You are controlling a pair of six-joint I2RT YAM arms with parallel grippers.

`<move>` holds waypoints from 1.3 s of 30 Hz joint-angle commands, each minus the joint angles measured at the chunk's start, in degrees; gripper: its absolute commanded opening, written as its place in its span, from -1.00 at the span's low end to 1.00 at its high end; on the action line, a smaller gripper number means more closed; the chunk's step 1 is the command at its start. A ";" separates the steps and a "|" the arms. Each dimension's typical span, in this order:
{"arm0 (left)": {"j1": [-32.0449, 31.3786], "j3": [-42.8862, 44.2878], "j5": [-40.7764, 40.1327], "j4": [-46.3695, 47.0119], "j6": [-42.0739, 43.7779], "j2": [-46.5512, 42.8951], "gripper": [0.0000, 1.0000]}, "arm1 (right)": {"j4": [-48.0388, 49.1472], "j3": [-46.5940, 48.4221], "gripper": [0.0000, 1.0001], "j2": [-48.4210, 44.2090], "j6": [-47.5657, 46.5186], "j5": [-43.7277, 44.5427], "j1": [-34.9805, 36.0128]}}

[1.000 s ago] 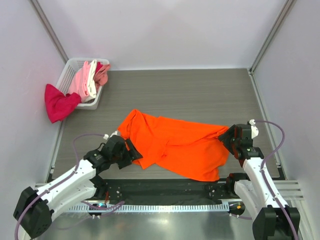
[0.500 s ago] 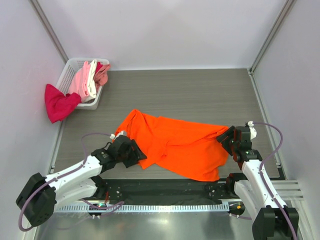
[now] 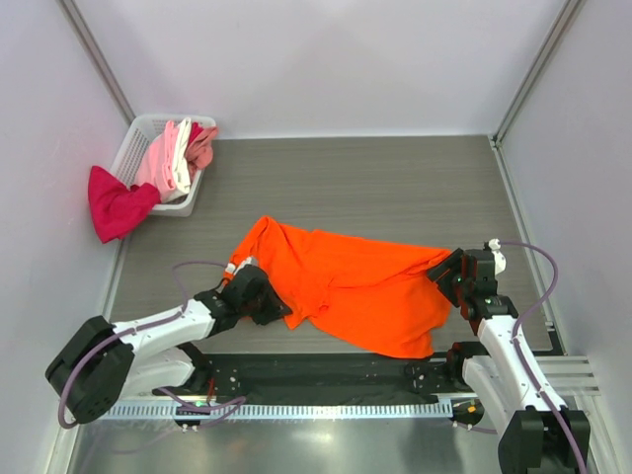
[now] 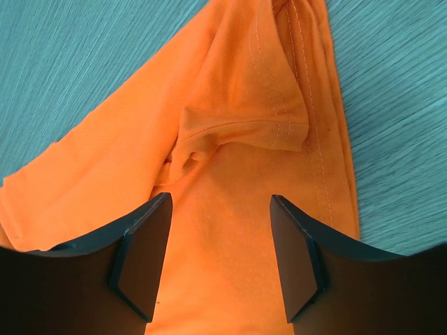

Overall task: Fold and stack the t-shirts
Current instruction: Flatten the tshirt out

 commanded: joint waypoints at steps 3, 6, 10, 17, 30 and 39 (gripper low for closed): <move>-0.28 3.56 1.84 1.89 1.24 0.92 -0.60 | 1.72 0.53 0.28 -0.47 -0.87 -0.40 -0.26; -0.19 4.01 2.72 0.13 1.68 -1.09 -0.70 | 1.81 0.44 0.28 -0.56 -0.87 -0.22 -0.26; -0.19 3.83 3.16 -2.06 1.68 -4.88 -1.00 | 1.72 0.53 0.28 -0.30 -0.70 -0.31 -0.26; 0.68 7.07 0.44 -8.74 3.78 -10.15 -1.00 | 1.81 0.88 0.28 0.67 -1.05 -0.57 -0.26; 31.70 39.15 16.60 -25.18 19.79 -3.13 -1.00 | 0.67 2.81 0.36 5.33 -3.07 -3.21 -0.26; 34.97 46.02 21.27 -25.27 19.87 1.53 -1.00 | 1.72 5.45 0.34 9.46 -4.12 -3.21 -0.26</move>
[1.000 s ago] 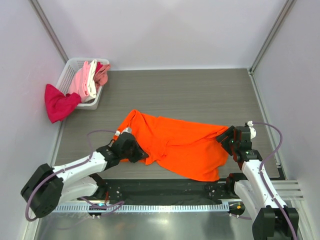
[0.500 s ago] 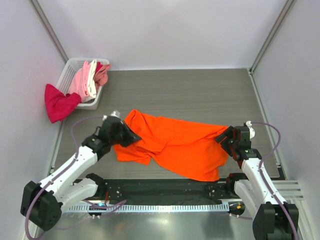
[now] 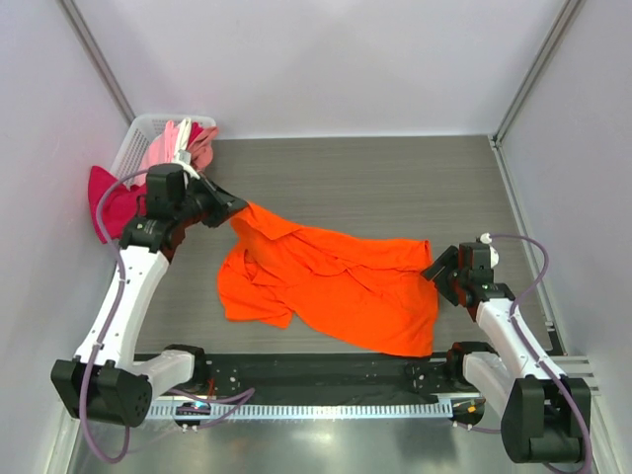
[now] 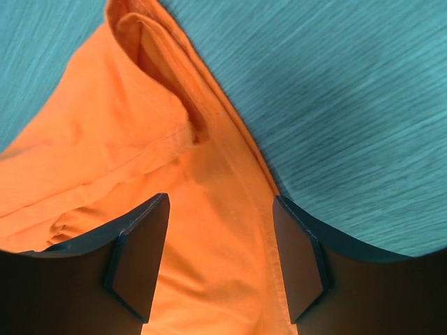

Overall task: Fold and stack the t-shirts
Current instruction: Flatten the tshirt out

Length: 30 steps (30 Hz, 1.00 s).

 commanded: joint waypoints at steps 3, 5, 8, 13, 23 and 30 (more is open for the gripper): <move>0.65 0.38 3.78 -1.52 1.93 1.05 -1.00 | 3.24 3.05 0.31 1.09 -2.29 -2.23 -0.26; 0.74 0.03 3.87 -1.25 2.02 1.32 -1.00 | 3.59 4.18 0.22 2.05 -2.90 -2.67 -0.26; 0.83 -0.24 4.13 -0.99 2.19 1.49 -1.00 | 3.85 6.12 0.03 4.78 -3.70 -3.64 -0.26; 1.18 -0.24 4.04 -1.08 2.46 1.49 -1.00 | 5.52 8.06 -0.13 10.05 -3.44 -5.66 -0.26; 1.79 -0.15 4.31 -1.34 3.08 1.14 -1.00 | 10.18 11.13 -0.21 20.42 -1.07 -6.19 -0.26; 2.41 -0.06 4.83 -1.08 3.16 1.67 -1.00 | 11.94 11.84 -0.58 24.99 -0.71 -7.77 -0.26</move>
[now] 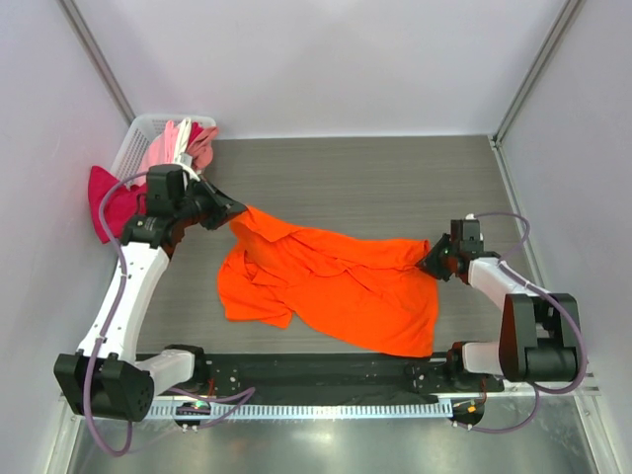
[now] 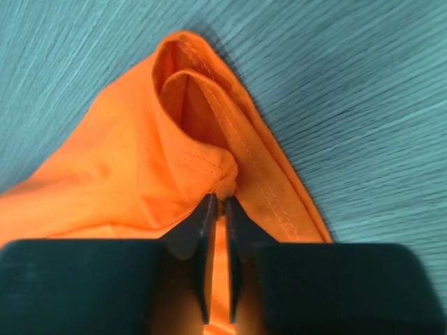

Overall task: Fold and stack the t-shirts
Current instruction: Flatten the tshirt out

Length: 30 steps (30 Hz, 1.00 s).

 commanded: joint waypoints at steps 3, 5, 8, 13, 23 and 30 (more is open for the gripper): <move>1.06 0.68 2.45 0.76 1.63 0.16 -1.00 | 2.08 3.05 -0.98 1.24 0.38 -0.54 -0.26; 1.41 1.12 2.63 0.58 1.81 0.60 -1.00 | 0.15 4.81 -0.97 0.54 -0.06 1.39 -0.26; 2.29 2.53 2.80 -0.03 1.90 1.74 -1.00 | -2.39 8.40 -0.98 -1.21 -0.67 2.98 -0.26; 4.92 8.84 4.82 -1.35 1.11 5.25 -1.00 | -10.46 21.30 -0.98 -2.10 -2.52 4.47 -0.34; 12.65 30.98 11.66 -8.47 -1.43 12.38 -1.00 | -22.61 46.37 -0.98 -3.85 -4.28 7.02 -1.66; 16.35 36.45 16.95 -8.82 -5.30 6.59 -1.00 | -27.62 54.20 -0.98 -12.54 -5.51 10.62 -2.01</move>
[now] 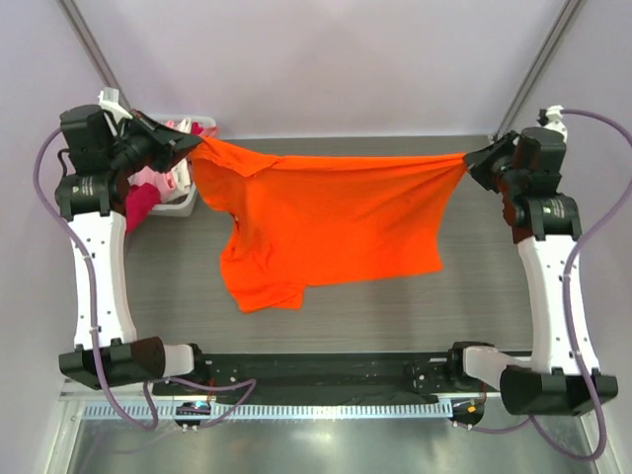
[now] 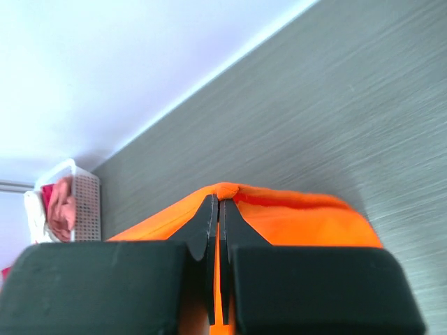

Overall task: Fold and stack the t-shirts
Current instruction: Flatten the tshirt out

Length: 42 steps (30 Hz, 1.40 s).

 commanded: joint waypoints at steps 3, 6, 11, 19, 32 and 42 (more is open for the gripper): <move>1.84 5.26 6.47 0.36 -3.76 -9.50 -1.00 | -4.44 6.92 -0.98 -12.38 -3.28 4.47 -0.44; 2.01 10.34 5.59 0.54 -5.43 -13.02 -1.00 | -4.79 9.12 -0.98 -19.32 -3.99 6.22 -0.53; 1.05 15.03 2.08 5.53 -9.73 -17.59 -1.00 | -7.86 16.23 -0.98 -25.05 -5.30 7.89 -0.44; 1.14 18.99 -2.50 8.89 -11.32 -19.28 -1.00 | -10.86 22.66 -0.98 -24.62 -6.54 12.02 -0.44; -1.84 2.47 -2.84 22.94 -15.45 1.37 -1.00 | -0.50 4.38 -0.98 -7.40 -0.65 7.82 -0.44; -3.79 52.25 -1.53 16.91 -20.54 35.77 -1.00 | -2.67 35.59 -0.97 19.21 0.49 2.80 -0.70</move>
